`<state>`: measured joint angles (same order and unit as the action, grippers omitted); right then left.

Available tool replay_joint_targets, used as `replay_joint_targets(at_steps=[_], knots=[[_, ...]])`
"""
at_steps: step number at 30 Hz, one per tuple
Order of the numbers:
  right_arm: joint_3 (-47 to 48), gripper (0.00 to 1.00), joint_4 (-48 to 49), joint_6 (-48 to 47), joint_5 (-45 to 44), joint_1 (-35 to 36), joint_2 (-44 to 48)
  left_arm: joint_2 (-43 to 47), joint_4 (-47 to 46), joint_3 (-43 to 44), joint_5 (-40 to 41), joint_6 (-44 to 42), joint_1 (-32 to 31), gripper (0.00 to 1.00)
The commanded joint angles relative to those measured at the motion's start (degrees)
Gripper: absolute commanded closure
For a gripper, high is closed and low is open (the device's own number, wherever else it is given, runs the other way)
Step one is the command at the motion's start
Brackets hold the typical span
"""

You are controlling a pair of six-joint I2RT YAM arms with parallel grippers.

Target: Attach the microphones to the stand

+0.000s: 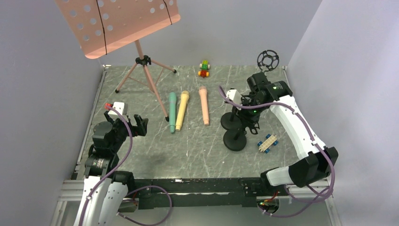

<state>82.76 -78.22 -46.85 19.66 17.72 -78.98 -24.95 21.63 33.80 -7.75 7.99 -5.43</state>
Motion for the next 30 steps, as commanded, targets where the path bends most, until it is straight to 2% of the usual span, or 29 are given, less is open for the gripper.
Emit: replay_joint_targets(at_steps=[1,10,18,20,22,30], knots=[[2.5,0.89,0.5,3.9,3.5,6.8,0.8,-0.4,-2.5,1.6,-0.4,-0.4,0.2,0.01],[4.7,0.90,7.2,8.8,0.0,24.0,-6.0,-0.6,-2.6,1.5,-0.2,-0.3,0.2,0.01],[7.1,0.88,10.5,11.0,-1.4,30.4,-11.7,-0.8,-2.8,1.4,-0.6,-0.3,0.2,0.01],[6.9,0.84,11.3,11.5,-1.3,31.1,-12.4,-0.7,-2.8,1.4,-0.8,-0.3,0.2,0.01],[7.0,0.70,11.8,12.1,-1.2,31.4,-12.8,-0.7,-3.0,1.4,-1.2,-0.3,0.2,0.01],[9.2,0.49,11.0,12.7,-0.8,31.4,-12.3,-0.5,-3.3,1.3,-2.2,-0.2,0.2,0.01]])
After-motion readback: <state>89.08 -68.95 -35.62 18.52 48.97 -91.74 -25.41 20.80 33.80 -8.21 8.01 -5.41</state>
